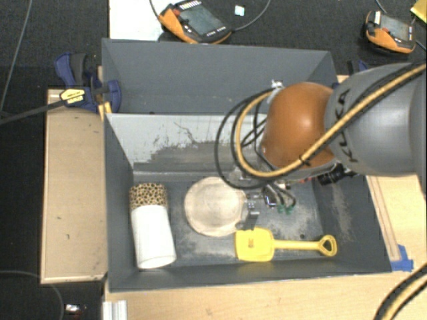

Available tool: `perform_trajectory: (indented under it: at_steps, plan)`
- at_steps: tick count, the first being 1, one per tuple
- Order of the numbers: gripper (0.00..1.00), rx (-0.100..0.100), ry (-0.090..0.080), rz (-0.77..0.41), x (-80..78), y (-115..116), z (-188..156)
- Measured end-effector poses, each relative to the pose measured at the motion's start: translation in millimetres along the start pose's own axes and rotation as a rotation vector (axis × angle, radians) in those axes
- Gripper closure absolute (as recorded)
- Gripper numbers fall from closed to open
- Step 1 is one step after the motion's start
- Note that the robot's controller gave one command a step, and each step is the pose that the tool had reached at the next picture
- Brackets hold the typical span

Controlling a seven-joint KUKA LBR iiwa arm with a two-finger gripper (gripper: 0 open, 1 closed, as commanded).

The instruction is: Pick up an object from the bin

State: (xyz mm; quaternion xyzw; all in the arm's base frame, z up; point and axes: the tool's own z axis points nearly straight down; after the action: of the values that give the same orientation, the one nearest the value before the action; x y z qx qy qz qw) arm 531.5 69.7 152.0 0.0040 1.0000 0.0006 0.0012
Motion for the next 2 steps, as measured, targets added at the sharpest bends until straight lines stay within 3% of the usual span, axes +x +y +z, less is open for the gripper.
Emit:
perform_trajectory:
  at_steps: [1,2]
  plan:
    - [0.0,0.0,-0.007,-0.049,-2.2,0.2,12.8]
    - [0.0,0.0,-0.005,-0.056,-36.6,-25.2,-32.8]
